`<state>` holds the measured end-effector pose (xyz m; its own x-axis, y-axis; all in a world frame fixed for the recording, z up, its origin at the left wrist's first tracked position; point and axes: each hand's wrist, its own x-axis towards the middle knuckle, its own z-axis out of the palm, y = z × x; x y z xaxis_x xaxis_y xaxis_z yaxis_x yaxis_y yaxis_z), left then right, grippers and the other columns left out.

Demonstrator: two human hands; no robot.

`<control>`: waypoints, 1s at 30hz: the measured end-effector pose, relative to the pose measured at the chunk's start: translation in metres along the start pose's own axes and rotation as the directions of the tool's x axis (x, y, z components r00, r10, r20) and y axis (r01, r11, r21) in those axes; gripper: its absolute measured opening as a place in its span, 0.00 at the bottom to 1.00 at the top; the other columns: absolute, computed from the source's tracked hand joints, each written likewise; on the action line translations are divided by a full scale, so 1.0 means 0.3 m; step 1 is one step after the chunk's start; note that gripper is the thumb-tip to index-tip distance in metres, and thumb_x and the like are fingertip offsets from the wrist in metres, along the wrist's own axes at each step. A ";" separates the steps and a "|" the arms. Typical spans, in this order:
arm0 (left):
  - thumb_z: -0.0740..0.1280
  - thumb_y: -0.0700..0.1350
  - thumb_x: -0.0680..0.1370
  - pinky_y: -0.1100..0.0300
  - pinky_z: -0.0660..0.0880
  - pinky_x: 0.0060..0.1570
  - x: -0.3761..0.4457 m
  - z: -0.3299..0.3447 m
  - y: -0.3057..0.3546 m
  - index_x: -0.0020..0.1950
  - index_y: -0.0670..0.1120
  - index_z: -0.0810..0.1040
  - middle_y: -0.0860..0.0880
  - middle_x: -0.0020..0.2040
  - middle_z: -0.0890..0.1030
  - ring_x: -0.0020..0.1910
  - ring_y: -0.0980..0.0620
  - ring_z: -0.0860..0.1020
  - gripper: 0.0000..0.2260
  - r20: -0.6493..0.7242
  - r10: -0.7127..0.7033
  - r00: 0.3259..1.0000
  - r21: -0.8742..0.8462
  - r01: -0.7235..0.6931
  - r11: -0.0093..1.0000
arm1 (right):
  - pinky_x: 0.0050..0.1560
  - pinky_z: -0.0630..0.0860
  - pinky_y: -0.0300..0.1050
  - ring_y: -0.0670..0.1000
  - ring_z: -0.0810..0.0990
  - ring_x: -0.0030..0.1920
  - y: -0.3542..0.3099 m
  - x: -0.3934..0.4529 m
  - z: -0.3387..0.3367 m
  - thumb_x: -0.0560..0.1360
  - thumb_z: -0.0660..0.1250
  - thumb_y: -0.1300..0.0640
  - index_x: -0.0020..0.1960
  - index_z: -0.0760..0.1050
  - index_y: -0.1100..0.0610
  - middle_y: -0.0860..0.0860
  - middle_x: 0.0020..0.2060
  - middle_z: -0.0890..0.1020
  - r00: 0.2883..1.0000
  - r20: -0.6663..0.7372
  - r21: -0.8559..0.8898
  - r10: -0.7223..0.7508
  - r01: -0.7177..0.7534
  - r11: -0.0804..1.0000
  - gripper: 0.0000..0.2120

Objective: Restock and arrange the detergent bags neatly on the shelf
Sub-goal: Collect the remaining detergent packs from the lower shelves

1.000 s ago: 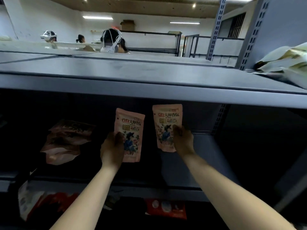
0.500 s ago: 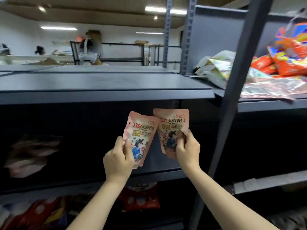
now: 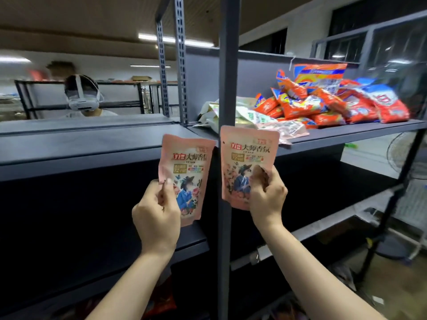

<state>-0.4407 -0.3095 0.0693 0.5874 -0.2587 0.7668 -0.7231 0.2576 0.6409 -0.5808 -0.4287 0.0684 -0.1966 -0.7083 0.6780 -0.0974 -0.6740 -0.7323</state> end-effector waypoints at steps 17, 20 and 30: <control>0.61 0.47 0.80 0.66 0.72 0.34 0.135 0.786 0.326 0.43 0.43 0.78 0.53 0.36 0.78 0.34 0.58 0.77 0.11 -0.272 -0.001 0.962 -0.054 -0.014 0.998 | 0.47 0.78 0.44 0.48 0.80 0.46 0.295 0.929 -0.209 0.80 0.59 0.55 0.51 0.76 0.55 0.48 0.44 0.81 0.993 0.065 0.158 0.096 -0.105 0.982 0.07; 0.61 0.46 0.81 0.59 0.73 0.36 0.196 0.894 0.339 0.42 0.45 0.76 0.54 0.35 0.77 0.35 0.55 0.76 0.10 -0.295 -0.029 0.955 -0.036 0.019 0.999 | 0.37 0.71 0.39 0.54 0.79 0.49 0.379 1.026 -0.147 0.80 0.59 0.59 0.53 0.73 0.59 0.53 0.48 0.79 0.977 0.139 0.149 0.162 -0.183 0.972 0.06; 0.57 0.42 0.80 0.58 0.60 0.36 0.320 1.184 0.330 0.36 0.44 0.68 0.43 0.40 0.76 0.38 0.46 0.70 0.12 -0.302 -0.183 0.935 0.120 0.228 0.966 | 0.57 0.68 0.52 0.59 0.71 0.60 0.566 1.111 -0.107 0.80 0.55 0.51 0.63 0.74 0.57 0.57 0.61 0.75 0.829 0.558 -0.572 0.037 0.353 0.740 0.17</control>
<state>-0.5850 -0.6397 0.1937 0.7919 -0.0078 0.6106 -0.6083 0.0785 0.7898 -0.6941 -0.7725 0.1678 0.3777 -0.7290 0.5708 -0.6999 -0.6284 -0.3395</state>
